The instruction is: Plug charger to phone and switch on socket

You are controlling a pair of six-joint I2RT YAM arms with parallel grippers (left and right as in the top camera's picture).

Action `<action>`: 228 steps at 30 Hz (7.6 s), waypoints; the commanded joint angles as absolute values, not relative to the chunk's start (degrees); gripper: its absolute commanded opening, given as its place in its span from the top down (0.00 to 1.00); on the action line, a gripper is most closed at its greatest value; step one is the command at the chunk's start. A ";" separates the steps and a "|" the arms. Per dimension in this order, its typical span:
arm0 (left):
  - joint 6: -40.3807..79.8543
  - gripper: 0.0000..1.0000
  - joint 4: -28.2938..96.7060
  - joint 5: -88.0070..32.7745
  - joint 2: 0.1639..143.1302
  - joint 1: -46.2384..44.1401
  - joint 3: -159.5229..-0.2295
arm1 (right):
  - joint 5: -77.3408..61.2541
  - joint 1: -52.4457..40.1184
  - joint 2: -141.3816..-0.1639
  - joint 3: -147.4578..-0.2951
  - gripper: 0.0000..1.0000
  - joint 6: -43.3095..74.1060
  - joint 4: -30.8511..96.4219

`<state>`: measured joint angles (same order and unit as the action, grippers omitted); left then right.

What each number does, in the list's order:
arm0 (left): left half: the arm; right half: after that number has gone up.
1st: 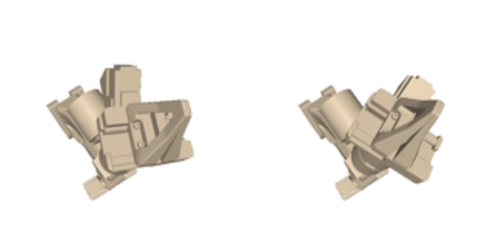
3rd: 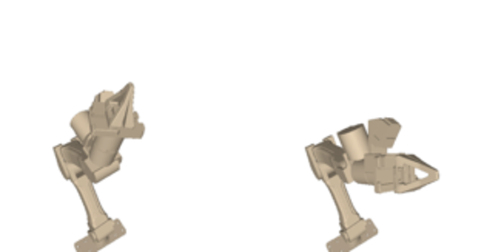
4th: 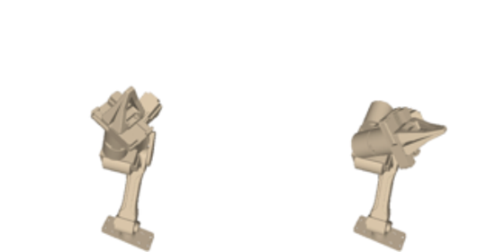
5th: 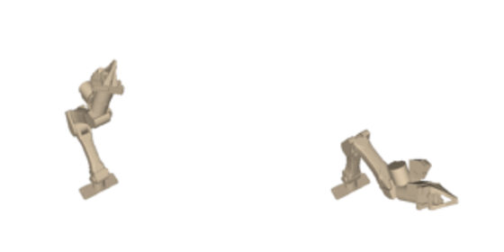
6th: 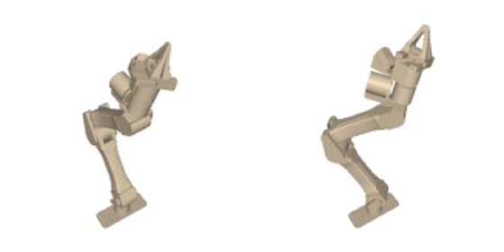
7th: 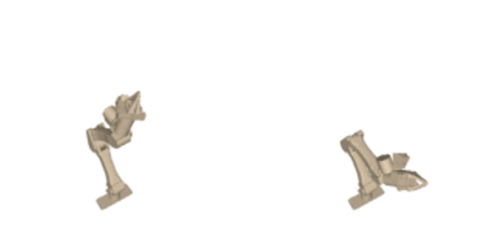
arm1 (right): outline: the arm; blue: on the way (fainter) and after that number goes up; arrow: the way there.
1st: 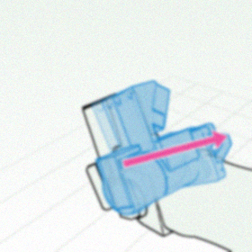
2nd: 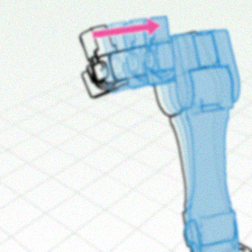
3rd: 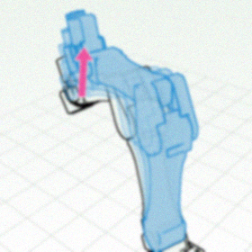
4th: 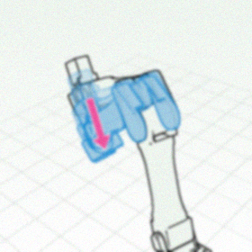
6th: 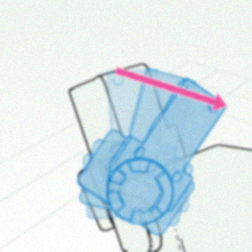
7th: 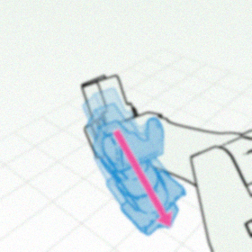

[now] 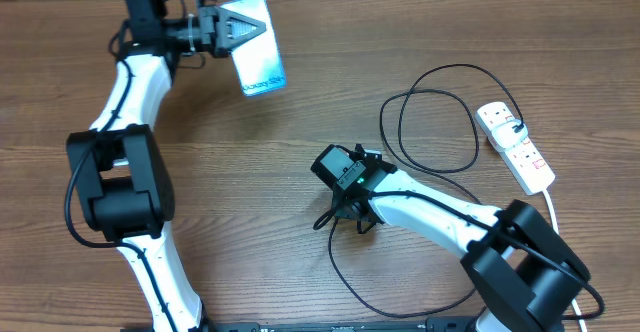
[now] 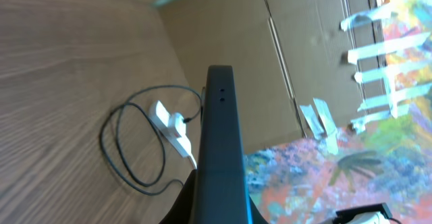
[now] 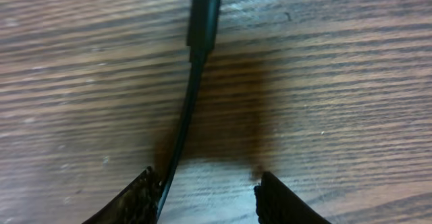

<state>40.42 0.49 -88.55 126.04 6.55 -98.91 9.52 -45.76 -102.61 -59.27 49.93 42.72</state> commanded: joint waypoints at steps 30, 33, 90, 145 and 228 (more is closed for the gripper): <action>40.93 0.95 1.74 -90.50 125.25 8.19 -99.48 | 10.44 -46.68 -109.71 -61.10 0.84 47.70 41.06; 40.93 0.95 3.11 -90.50 125.25 8.19 -99.48 | 10.46 -45.60 -110.30 -61.10 0.84 47.70 41.23; 44.51 0.96 2.74 -90.56 125.25 -1.63 -99.48 | -37.43 -33.98 -89.27 -63.35 0.96 27.03 19.46; 51.92 0.96 2.76 -90.54 125.25 -4.49 -99.48 | -37.36 -31.42 -89.69 -63.35 0.96 31.75 18.28; 51.51 0.96 2.72 -90.54 125.25 -4.51 -99.48 | -43.64 -29.50 -89.71 -63.33 0.96 39.29 12.03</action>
